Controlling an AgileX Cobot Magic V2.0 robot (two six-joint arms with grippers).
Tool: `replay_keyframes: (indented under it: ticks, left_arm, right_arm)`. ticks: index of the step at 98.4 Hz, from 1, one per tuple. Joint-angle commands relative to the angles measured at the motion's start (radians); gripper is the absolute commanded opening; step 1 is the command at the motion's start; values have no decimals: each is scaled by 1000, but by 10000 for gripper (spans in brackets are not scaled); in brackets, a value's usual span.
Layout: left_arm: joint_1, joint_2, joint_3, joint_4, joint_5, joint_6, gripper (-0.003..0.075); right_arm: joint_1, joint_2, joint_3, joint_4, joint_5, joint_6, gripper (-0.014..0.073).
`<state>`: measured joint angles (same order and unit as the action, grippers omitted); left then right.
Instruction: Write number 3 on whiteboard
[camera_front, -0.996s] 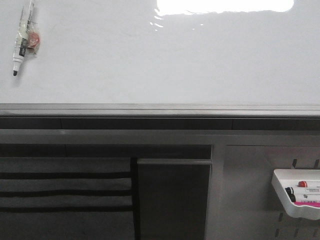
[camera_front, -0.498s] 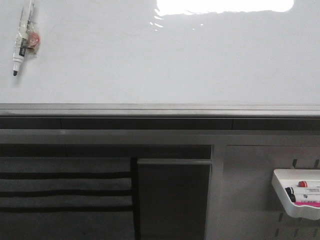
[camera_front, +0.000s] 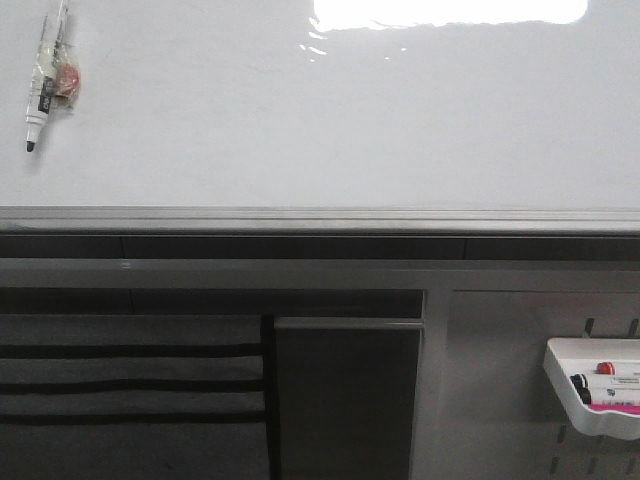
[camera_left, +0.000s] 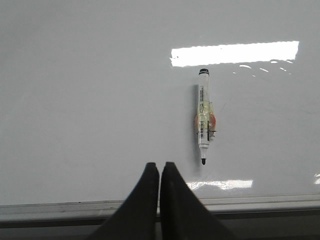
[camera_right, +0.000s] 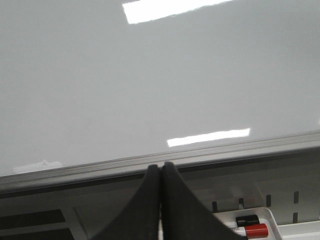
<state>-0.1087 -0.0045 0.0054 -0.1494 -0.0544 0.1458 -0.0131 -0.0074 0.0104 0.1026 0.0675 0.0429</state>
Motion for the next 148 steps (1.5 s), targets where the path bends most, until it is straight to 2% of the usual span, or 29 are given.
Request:
replay_keyframes:
  ticks: [1,32,44,56,66,92,105,148]
  left_arm:
    - [-8,-27,7,-8,-81,-13,-20]
    - [-8,-27,3,-8,-81,-13,-20]
    - [-8,-27,-59,-64,-68,-13,-20]
    - [-8,-3,-190,-72,68,-13,-20]
    - [-8,57,-328,-72,249,-13,-20]
    - [-8,357,-623,-51,559,-9,-20]
    - [-8,455,-667,-51,555,-9,-20]
    - [-8,650,-662,-51,480,-9,-20]
  right_arm:
    - [-8,-18,25,-3,-84,-3,-69]
    - [-8,-18,23,-55,-105,-32,-69]
    - [-8,-16,-46,-39,-73,-19,-69]
    - [-8,11,-184,-39,47,-19,-69]
    - [-8,80,-318,-39,166,-33,-69]
    - [-8,361,-611,-39,397,-109,-69]
    - [-8,468,-684,-39,425,-109,-69]
    - [-6,625,-688,-34,418,-109,-56]
